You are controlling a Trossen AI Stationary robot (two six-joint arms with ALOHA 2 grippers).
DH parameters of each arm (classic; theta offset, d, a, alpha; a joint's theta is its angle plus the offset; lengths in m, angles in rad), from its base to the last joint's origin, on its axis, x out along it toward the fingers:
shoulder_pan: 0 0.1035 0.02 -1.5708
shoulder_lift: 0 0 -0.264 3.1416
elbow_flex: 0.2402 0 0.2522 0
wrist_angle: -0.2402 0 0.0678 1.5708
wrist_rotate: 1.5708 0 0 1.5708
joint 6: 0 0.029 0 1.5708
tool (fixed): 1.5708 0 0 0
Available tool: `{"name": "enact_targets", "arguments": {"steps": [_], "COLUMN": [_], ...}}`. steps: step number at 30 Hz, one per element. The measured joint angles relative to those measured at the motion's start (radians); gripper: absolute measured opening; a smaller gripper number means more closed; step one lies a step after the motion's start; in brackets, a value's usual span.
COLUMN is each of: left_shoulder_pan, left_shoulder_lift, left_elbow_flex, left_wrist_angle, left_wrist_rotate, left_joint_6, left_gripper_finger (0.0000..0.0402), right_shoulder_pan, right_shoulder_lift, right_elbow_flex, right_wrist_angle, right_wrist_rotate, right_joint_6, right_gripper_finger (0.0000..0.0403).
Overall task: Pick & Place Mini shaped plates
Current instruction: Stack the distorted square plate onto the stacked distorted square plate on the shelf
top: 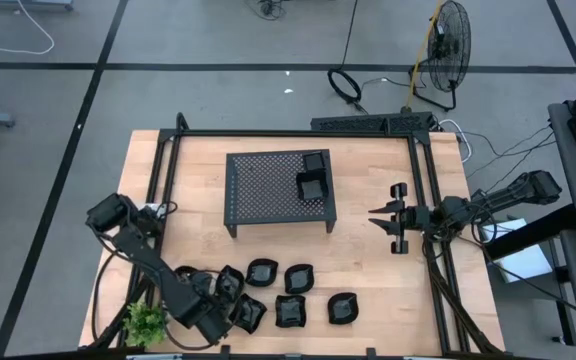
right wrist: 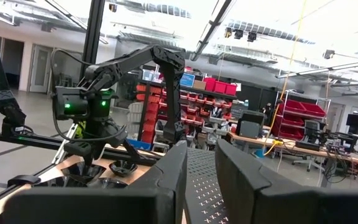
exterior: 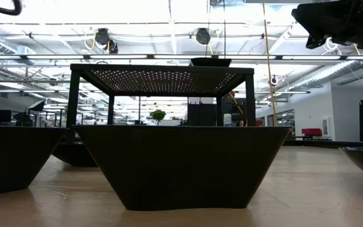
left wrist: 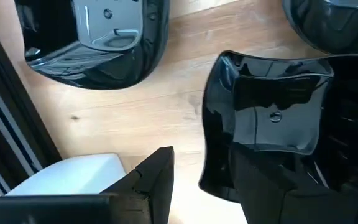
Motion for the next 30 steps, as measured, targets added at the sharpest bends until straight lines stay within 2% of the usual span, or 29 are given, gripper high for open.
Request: {"name": "enact_targets", "arguments": {"steps": [7, 30], "left_shoulder_pan": [-0.007, -0.007], "left_shoulder_lift": [0.000, 0.000], "left_elbow_flex": [-0.024, -0.032], "left_wrist_angle": [0.060, 0.062], "left_wrist_rotate": [-0.048, -0.043], "left_joint_6": [-0.018, -0.067], "left_gripper_finger": [0.0159, 0.0158], "right_shoulder_pan": [0.000, 0.000], "right_shoulder_lift": [0.000, 0.000], "right_elbow_flex": [0.000, 0.000], "right_wrist_angle": [0.000, 0.000], "right_wrist_rotate": [0.000, 0.000], "right_joint_6": [0.000, -0.003], "right_gripper_finger": [0.0075, 0.0075]}}
